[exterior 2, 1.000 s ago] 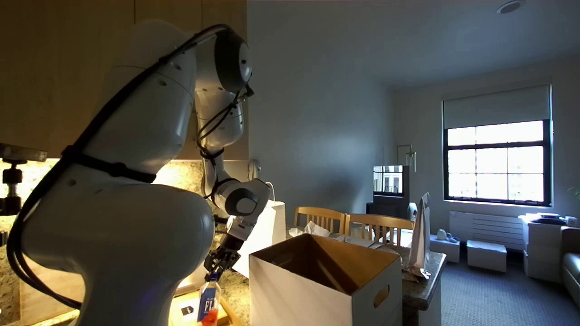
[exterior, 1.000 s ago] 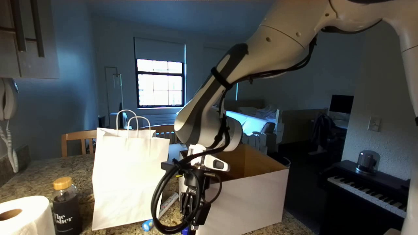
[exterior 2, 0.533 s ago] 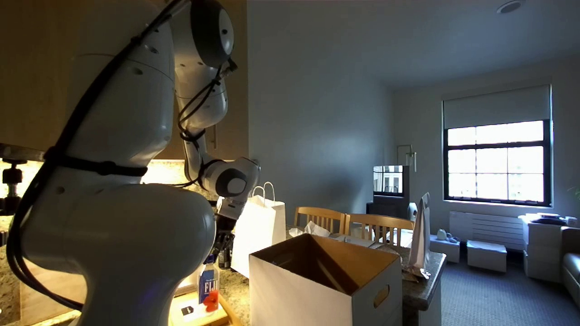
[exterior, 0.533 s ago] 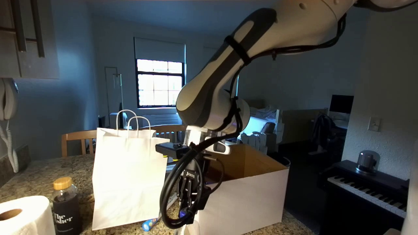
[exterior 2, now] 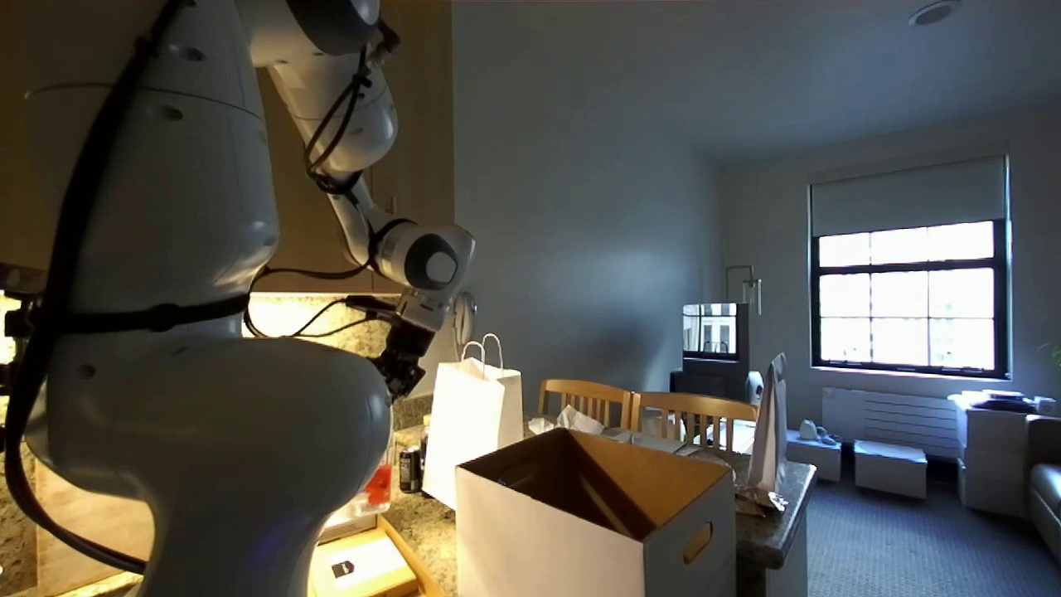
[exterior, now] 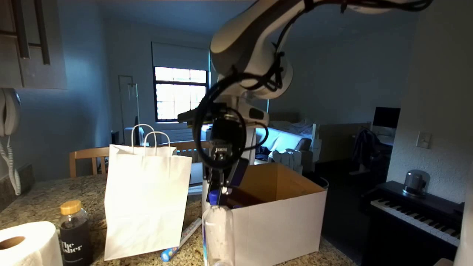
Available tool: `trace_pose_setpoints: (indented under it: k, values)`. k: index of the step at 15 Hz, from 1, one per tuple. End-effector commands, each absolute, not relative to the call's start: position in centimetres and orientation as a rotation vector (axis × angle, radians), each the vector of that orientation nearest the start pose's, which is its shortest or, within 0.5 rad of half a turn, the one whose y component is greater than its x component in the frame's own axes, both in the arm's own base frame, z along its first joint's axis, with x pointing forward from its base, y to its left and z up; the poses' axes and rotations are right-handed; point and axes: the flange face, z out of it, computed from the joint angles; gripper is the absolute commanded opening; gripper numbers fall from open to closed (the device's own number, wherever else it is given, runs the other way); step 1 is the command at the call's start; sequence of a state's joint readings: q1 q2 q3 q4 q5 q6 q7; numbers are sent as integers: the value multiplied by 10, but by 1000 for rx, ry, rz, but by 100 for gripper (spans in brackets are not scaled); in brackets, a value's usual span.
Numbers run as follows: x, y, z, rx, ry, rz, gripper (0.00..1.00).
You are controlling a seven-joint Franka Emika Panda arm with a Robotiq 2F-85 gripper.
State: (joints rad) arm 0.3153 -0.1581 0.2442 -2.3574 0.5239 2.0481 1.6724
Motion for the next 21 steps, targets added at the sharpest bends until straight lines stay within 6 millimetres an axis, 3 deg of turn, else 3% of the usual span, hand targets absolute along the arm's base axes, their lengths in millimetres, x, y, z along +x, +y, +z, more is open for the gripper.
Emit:
trace_pose_setpoints:
  k: [1, 6, 10, 16, 21]
  values:
    - [385, 237, 447, -2239, 1930, 619, 14]
    - [422, 161, 509, -2046, 1986, 496, 14]
    - [441, 94, 525, -1971, 2017, 479, 14]
    - [461, -2, 500, -1895, 2115, 456, 14]
    - [490, -79, 448, -1800, 2231, 528, 14]
